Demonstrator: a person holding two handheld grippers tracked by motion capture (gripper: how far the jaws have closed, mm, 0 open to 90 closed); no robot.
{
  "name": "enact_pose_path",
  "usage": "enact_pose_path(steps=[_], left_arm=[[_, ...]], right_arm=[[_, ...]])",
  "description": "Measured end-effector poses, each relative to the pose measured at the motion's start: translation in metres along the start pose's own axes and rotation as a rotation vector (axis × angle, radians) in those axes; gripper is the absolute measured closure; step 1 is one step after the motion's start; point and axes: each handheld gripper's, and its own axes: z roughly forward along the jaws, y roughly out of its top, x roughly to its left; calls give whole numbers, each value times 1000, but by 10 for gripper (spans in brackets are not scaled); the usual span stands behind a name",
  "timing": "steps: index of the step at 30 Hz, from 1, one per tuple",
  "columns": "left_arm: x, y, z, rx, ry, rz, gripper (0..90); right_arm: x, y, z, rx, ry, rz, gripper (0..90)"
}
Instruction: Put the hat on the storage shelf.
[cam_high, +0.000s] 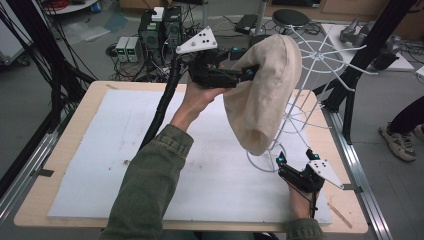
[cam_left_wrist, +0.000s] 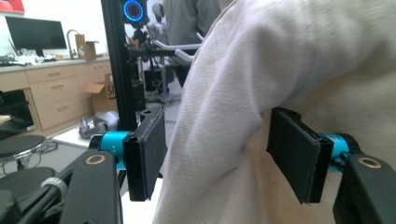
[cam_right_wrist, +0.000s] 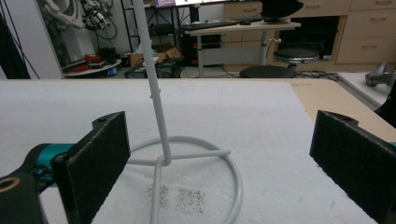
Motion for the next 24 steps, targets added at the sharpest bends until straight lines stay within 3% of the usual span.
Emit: enact_pose_path(steps=[13, 24], left_arm=[[9, -3, -22, -29, 25, -39, 365], [8, -9, -52, -51, 78, -26, 363]], right_arm=[[1, 0, 0, 0, -3, 2, 39], [1, 0, 0, 1, -2, -11, 39]])
